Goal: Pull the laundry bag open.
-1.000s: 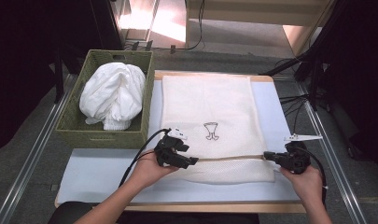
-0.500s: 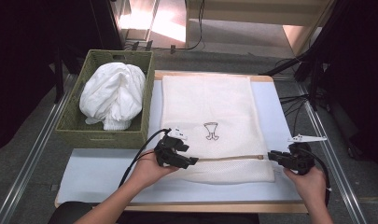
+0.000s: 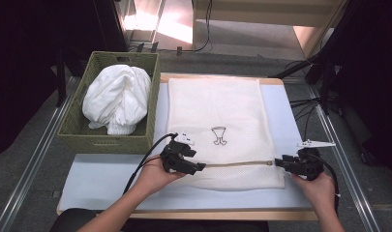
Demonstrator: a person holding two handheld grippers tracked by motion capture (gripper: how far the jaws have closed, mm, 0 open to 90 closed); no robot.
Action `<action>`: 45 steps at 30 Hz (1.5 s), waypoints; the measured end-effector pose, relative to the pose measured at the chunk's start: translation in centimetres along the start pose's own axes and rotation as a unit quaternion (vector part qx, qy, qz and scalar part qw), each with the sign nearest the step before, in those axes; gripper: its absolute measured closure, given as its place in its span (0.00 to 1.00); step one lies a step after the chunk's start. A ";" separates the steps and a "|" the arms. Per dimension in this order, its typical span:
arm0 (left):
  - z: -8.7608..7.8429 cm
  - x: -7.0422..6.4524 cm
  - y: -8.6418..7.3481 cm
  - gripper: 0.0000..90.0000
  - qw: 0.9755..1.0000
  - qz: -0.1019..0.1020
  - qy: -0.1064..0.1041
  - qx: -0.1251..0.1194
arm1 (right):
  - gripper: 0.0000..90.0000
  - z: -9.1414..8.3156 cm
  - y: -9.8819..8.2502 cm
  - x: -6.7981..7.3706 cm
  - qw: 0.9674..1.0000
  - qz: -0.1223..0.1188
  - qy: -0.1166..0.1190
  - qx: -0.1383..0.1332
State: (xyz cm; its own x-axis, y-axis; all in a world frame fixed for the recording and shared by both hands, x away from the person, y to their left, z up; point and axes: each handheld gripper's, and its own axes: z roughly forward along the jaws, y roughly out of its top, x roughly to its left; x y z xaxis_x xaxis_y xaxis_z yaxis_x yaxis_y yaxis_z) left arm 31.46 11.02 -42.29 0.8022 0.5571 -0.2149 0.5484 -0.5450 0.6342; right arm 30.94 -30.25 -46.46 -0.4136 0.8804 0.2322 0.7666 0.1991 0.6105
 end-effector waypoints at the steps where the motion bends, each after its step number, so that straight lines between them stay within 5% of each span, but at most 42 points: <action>1: 0.0 0.0 0.0 0.42 1.000 0.000 0.000 0.000 | 0.65 0.1 0.0 0.1 1.000 0.000 -0.001 0.002; 9: 0.0 0.1 0.0 0.42 1.000 -0.001 0.000 -0.001 | 0.66 0.9 0.0 1.0 0.999 -0.018 -0.017 0.022; 16: 0.1 -0.1 0.0 0.42 1.000 -0.004 -0.002 -0.002 | 0.80 1.1 0.4 1.9 0.998 -0.027 -0.037 0.037; 24: 0.2 -0.3 0.1 0.42 1.000 -0.002 -0.011 -0.003 | 0.94 1.1 1.0 2.1 0.998 -0.020 -0.017 0.051; 32: 0.4 -1.2 0.7 0.44 0.999 0.008 -0.031 -0.002 | 0.94 -0.4 1.7 2.3 1.000 -0.011 -0.007 0.029; 38: 0.9 -2.2 1.4 0.42 0.997 0.018 -0.071 -0.015 | 0.94 -2.0 2.2 3.0 1.000 -0.015 -0.002 0.005; 45: 1.5 -3.0 3.0 0.48 0.996 0.022 -0.080 -0.024 | 0.94 -3.0 2.6 3.4 1.000 -0.020 0.007 -0.007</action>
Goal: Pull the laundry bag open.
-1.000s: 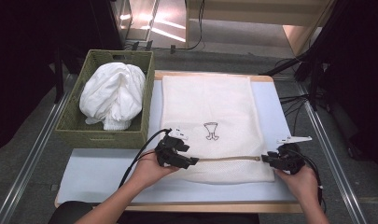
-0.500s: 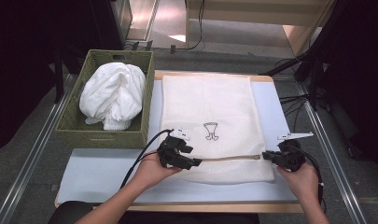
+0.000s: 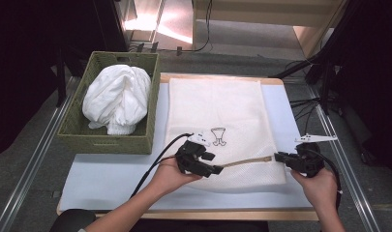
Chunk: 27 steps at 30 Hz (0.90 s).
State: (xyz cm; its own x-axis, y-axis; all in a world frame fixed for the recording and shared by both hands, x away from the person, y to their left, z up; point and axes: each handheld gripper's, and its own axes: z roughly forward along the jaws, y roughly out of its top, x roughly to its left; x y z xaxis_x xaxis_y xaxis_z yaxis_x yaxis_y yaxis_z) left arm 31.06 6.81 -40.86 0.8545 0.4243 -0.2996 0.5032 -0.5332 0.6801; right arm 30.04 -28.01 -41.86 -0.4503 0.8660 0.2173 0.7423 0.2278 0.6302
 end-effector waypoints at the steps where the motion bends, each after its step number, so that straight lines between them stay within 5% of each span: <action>1: 0.2 0.0 0.2 0.50 1.000 0.003 -0.001 -0.002 | 0.94 0.0 0.0 0.0 1.000 -0.001 -0.001 -0.001; 7: 1.3 -0.7 1.3 0.56 1.000 0.014 -0.003 0.016 | 0.94 -0.4 0.3 0.1 1.000 0.002 0.005 -0.009; 27: 4.9 -2.7 5.0 0.70 0.999 0.036 -0.017 0.014 | 0.94 -0.4 0.4 0.3 1.000 -0.003 0.004 -0.010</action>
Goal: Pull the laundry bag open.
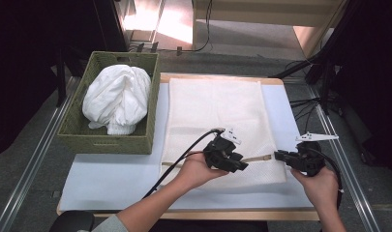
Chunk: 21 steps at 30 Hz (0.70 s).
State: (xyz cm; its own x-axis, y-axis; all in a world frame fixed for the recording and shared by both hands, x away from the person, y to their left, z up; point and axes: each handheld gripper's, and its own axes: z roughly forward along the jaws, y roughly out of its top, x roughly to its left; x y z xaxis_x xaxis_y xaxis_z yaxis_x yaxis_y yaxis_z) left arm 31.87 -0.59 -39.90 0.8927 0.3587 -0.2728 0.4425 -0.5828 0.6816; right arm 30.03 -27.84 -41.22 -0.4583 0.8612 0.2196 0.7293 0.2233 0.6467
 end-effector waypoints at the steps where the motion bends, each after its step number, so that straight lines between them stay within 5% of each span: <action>1: 0.2 0.0 0.2 0.71 1.000 0.002 -0.001 0.001 | 0.94 0.0 0.0 0.0 1.000 0.000 0.000 0.002; 21: 4.1 -0.6 2.3 0.76 1.000 0.007 -0.005 0.015 | 0.94 -0.2 0.0 0.3 1.000 -0.004 0.006 -0.002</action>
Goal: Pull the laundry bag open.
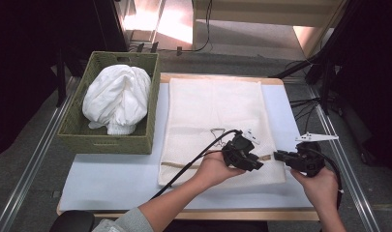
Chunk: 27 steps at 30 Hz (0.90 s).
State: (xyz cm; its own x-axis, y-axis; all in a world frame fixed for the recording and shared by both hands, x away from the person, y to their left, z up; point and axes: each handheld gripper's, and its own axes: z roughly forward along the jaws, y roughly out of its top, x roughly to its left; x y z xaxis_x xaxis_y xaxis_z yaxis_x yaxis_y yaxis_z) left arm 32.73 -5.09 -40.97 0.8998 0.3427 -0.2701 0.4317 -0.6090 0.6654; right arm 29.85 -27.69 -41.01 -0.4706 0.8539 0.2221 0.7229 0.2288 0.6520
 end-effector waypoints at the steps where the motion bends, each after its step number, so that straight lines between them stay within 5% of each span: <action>1: 0.2 0.0 0.0 0.76 1.000 -0.002 0.003 0.001 | 0.94 0.0 0.0 0.0 1.000 0.000 0.000 0.000; 16: 2.1 0.9 -0.1 0.75 1.000 -0.004 0.013 0.012 | 0.95 -0.2 0.1 0.4 1.000 -0.007 0.009 -0.006; 27: 2.9 0.6 0.2 0.78 1.000 0.000 0.002 0.010 | 0.95 -0.4 0.2 0.7 1.000 -0.022 0.009 -0.014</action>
State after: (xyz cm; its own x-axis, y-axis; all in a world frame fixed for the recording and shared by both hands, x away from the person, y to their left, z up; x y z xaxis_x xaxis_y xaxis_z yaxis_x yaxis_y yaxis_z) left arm 33.52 -7.13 -43.03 0.8997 0.3455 -0.2670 0.4327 -0.6237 0.6510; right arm 29.48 -27.18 -40.45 -0.5107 0.8347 0.2063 0.6875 0.2523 0.6809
